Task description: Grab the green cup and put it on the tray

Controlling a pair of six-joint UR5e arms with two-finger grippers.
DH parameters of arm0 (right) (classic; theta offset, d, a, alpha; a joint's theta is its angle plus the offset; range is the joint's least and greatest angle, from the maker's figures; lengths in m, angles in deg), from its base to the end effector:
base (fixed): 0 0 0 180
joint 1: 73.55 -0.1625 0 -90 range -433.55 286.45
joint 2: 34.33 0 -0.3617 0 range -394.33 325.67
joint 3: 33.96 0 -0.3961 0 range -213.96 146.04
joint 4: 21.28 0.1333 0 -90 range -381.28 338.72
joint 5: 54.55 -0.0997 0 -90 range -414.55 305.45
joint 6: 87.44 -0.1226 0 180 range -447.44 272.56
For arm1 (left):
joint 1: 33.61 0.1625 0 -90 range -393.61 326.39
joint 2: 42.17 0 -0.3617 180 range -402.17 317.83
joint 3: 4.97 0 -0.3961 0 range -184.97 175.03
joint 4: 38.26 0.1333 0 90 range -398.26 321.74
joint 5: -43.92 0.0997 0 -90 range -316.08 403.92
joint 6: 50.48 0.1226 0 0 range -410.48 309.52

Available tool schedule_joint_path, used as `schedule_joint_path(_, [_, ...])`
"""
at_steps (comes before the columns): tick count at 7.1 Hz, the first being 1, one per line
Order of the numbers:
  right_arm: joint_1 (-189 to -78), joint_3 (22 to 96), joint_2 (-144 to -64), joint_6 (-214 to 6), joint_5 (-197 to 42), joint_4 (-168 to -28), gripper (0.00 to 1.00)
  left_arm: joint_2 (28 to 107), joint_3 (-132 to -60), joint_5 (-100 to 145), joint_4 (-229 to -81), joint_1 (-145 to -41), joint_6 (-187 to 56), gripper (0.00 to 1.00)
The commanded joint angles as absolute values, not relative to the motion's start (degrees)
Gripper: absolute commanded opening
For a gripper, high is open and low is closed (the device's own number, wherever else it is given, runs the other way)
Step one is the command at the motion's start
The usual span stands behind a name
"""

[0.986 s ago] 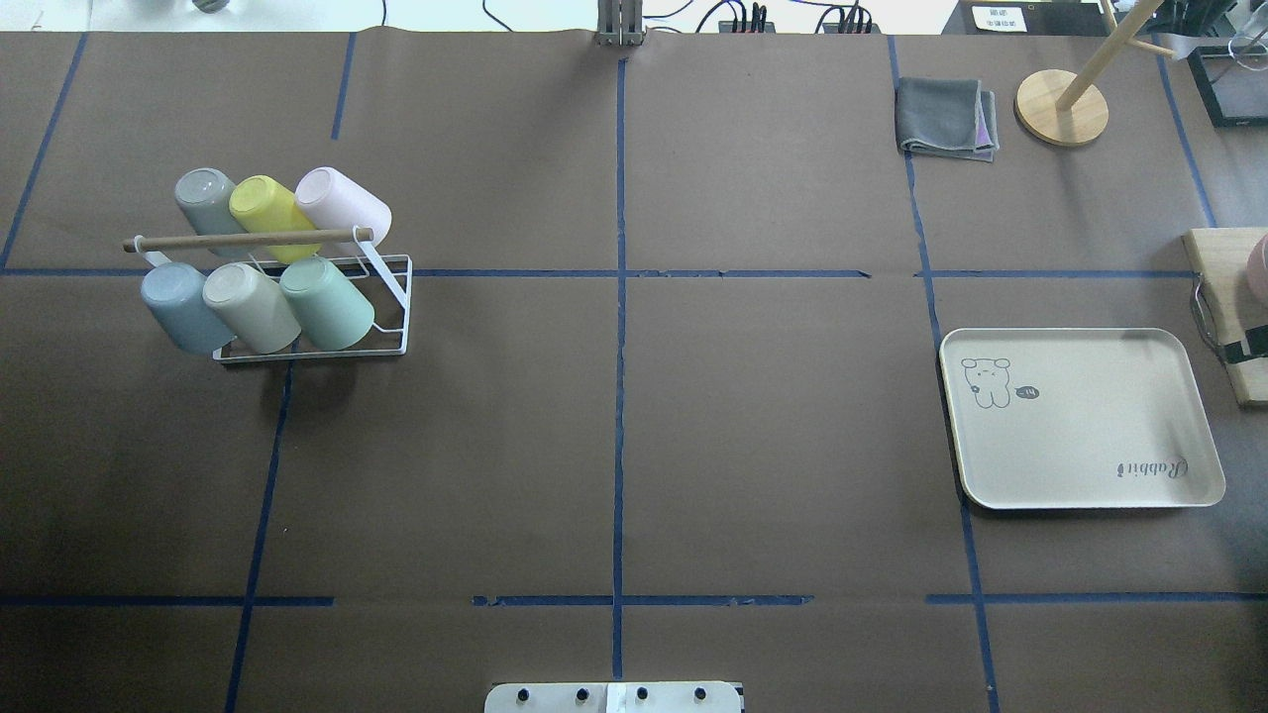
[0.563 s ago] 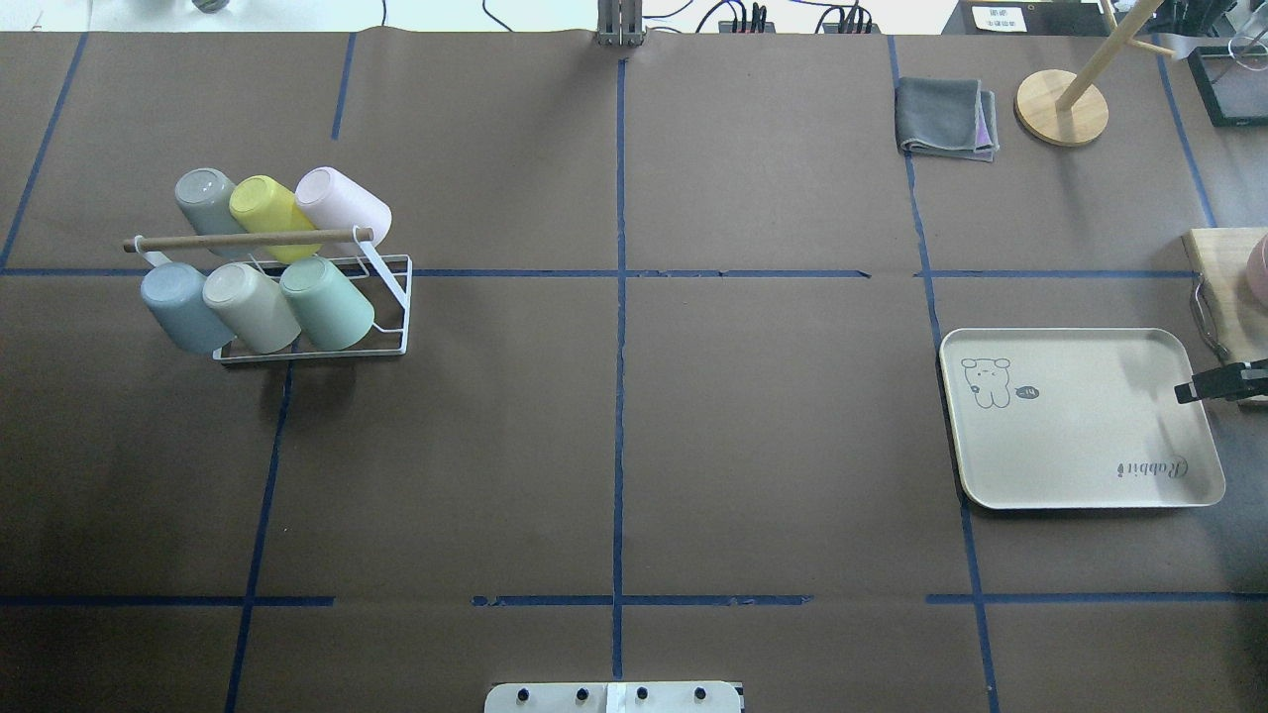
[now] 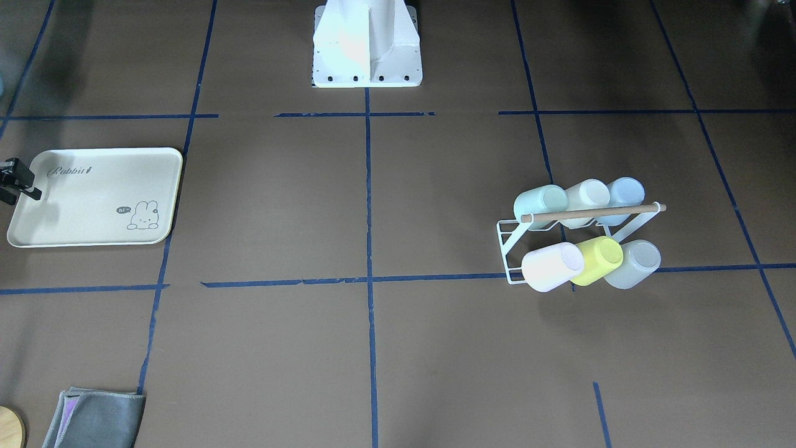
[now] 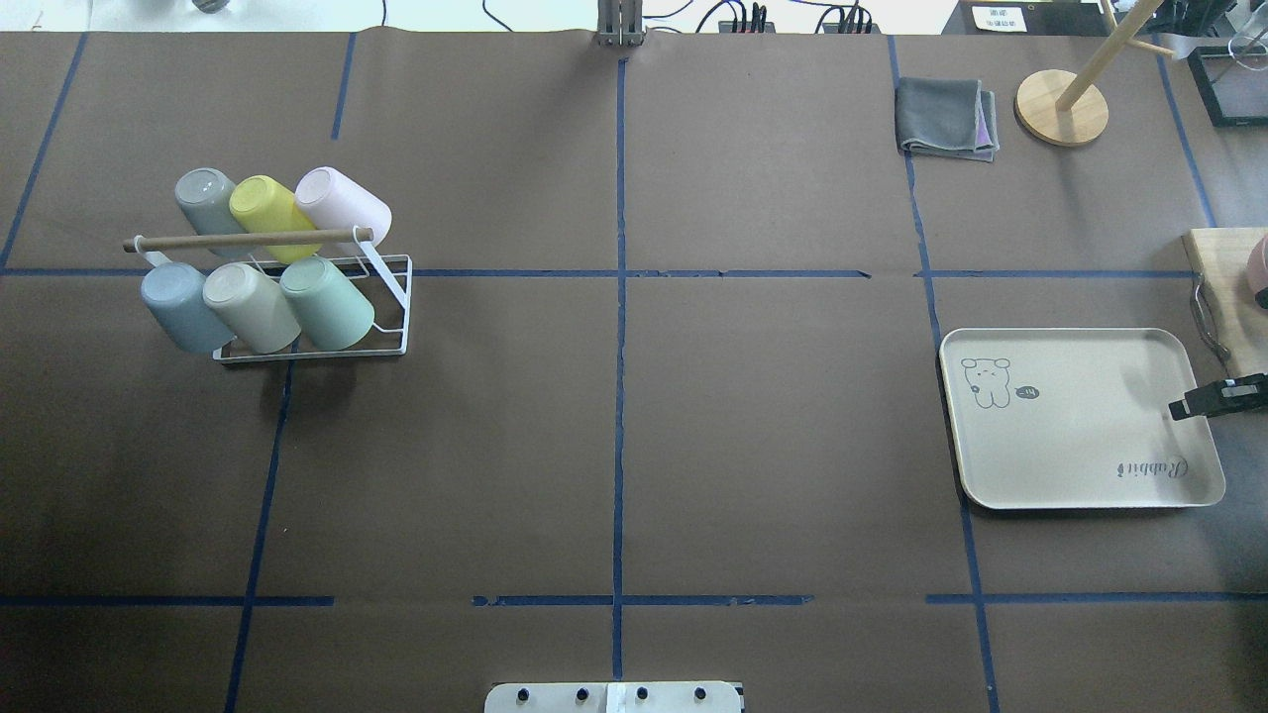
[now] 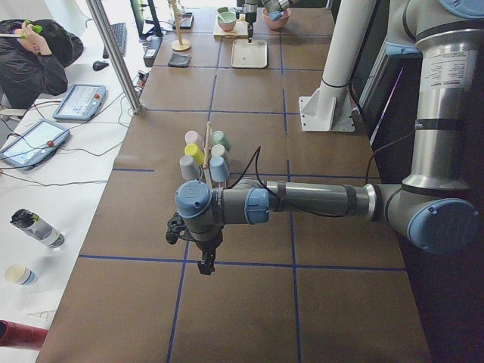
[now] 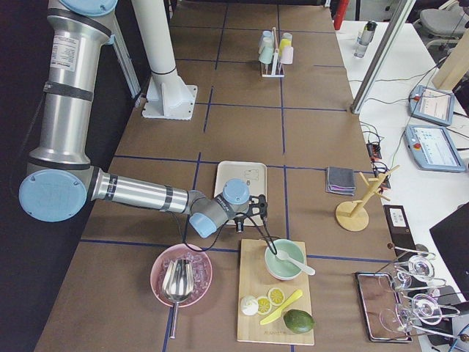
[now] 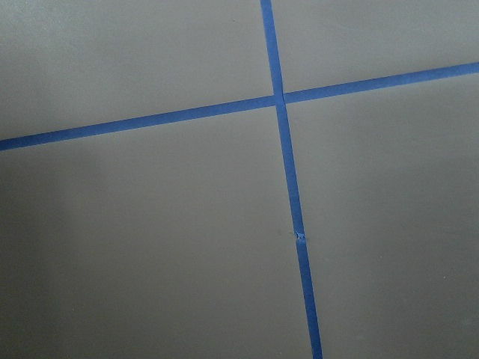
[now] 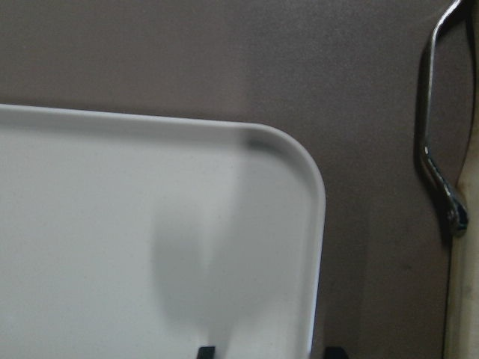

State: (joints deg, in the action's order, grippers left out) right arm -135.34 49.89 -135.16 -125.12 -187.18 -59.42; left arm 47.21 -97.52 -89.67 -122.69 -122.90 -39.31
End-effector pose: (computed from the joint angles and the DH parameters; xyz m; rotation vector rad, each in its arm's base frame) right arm -0.1657 -0.4152 0.6504 0.0948 -0.9182 -0.0730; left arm -0.0427 -0.4864 0.6058 0.0092 0.7639 0.1730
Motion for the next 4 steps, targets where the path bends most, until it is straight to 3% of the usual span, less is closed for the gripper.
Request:
schedule_joint_path(1, [-135.3,49.8,-135.6,-125.1,-187.1,-59.4,0.33,47.2,-97.5,-89.7,-122.7,-122.9,-39.3,1.00])
schedule_joint_path(3, [-135.3,49.5,-135.7,-125.0,-187.1,-59.4,0.02,47.2,-97.6,-89.7,-122.7,-122.9,-39.3,1.00])
schedule_joint_path(4, [-135.3,49.4,-135.7,-125.0,-187.1,-59.4,0.00,47.2,-97.5,-89.7,-122.7,-122.9,-39.3,1.00])
